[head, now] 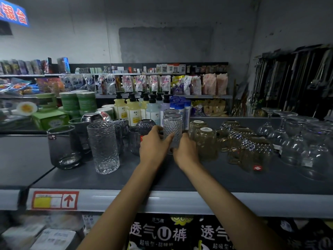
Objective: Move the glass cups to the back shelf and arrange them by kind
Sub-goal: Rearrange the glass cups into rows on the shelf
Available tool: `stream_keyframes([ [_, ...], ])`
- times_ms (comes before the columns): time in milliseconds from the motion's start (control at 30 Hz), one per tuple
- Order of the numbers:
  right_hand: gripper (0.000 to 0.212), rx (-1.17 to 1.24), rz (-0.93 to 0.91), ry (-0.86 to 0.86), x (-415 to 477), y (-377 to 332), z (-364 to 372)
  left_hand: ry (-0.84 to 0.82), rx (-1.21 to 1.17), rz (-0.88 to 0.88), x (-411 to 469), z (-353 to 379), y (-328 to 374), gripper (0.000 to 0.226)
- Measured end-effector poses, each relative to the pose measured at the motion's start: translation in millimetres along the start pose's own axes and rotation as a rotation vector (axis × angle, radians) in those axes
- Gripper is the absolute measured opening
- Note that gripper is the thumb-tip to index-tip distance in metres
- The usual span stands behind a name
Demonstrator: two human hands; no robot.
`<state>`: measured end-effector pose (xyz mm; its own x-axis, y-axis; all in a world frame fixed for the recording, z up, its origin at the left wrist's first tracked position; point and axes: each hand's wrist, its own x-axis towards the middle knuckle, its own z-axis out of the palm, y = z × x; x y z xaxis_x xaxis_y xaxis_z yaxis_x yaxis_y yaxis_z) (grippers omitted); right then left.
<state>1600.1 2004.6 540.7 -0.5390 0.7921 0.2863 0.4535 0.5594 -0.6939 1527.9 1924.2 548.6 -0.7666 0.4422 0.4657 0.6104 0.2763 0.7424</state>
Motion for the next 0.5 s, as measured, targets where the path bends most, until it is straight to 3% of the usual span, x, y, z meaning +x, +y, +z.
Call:
stream_keyframes([
  [267, 0.044, 0.039, -0.024, 0.039, -1.3, 2.7, 2.3, -0.038, 0.028, -0.006, -0.6, 0.7, -1.0, 0.049],
  [500, 0.048, 0.02, -0.036, 0.037, -2.3, 0.3, 1.3, -0.046, 0.103, -0.007, -0.1, 2.2, -2.0, 0.052],
])
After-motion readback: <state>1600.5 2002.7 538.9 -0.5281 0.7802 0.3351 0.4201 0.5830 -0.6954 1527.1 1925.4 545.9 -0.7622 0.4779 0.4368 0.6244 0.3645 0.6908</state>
